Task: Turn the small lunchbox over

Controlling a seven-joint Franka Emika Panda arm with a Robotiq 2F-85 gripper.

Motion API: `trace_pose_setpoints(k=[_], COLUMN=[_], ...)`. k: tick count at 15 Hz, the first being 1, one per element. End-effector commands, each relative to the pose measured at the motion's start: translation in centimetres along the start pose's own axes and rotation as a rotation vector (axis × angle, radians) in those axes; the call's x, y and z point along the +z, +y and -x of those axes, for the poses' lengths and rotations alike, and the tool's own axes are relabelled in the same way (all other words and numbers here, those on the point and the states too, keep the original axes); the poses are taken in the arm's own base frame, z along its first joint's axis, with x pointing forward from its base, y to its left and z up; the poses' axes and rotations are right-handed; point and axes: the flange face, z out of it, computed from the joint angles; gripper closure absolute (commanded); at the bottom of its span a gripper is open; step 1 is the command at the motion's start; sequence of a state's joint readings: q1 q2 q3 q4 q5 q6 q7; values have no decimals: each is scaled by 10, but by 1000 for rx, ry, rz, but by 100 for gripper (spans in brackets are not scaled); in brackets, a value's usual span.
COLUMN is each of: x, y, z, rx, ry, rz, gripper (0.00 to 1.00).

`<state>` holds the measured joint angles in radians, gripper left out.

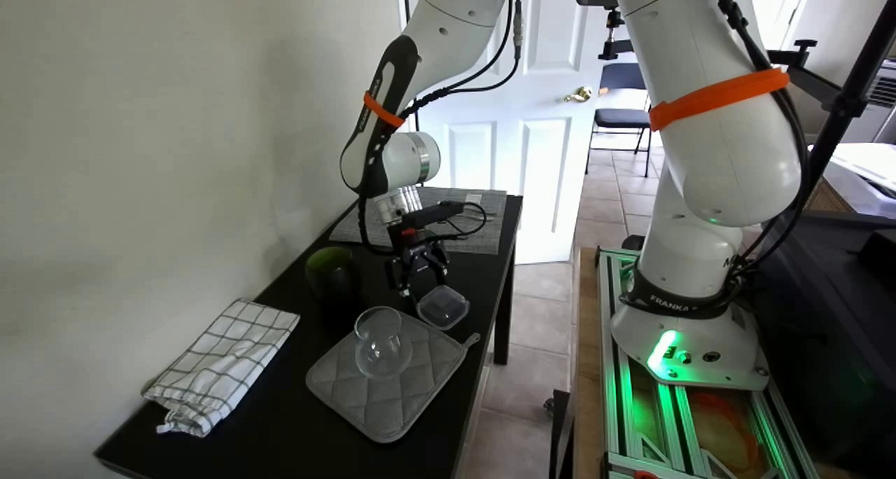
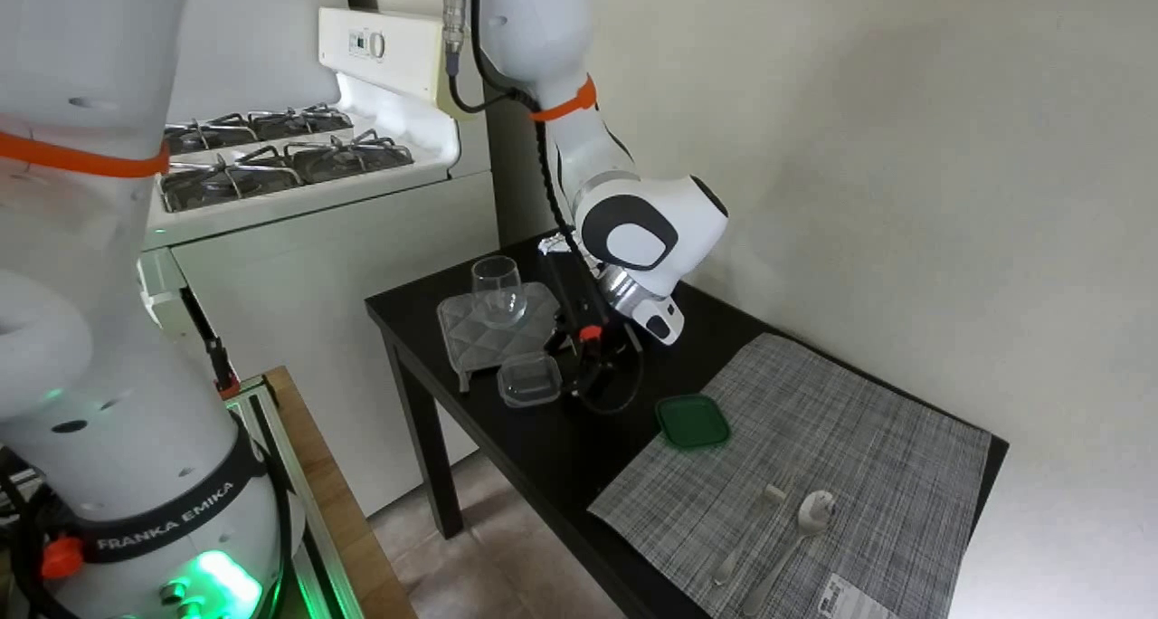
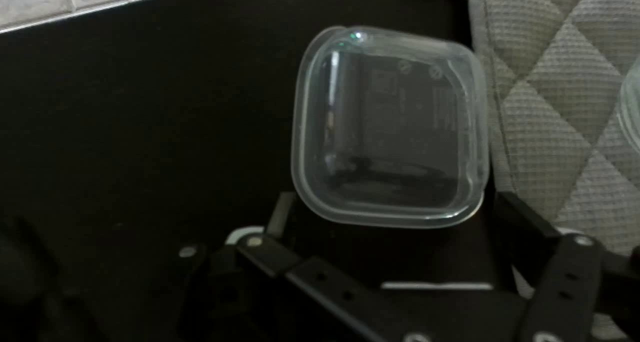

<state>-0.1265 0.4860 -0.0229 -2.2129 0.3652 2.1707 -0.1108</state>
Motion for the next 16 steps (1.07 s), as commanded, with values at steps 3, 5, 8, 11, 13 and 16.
trace_pose_setpoints(k=[3,5,8,11,13,16], x=[22,28,36,38,34,28], y=[-4,-4,-4,-3,-5,-3], z=[-5,-5,-7,-8,-9,-10], rx=[-5,-8,1,17,20,25], ry=[-127,-154,-176,-188,-190,-178], rz=[36,48,60,64,58,59], gripper=[0,0,28,50,15,14])
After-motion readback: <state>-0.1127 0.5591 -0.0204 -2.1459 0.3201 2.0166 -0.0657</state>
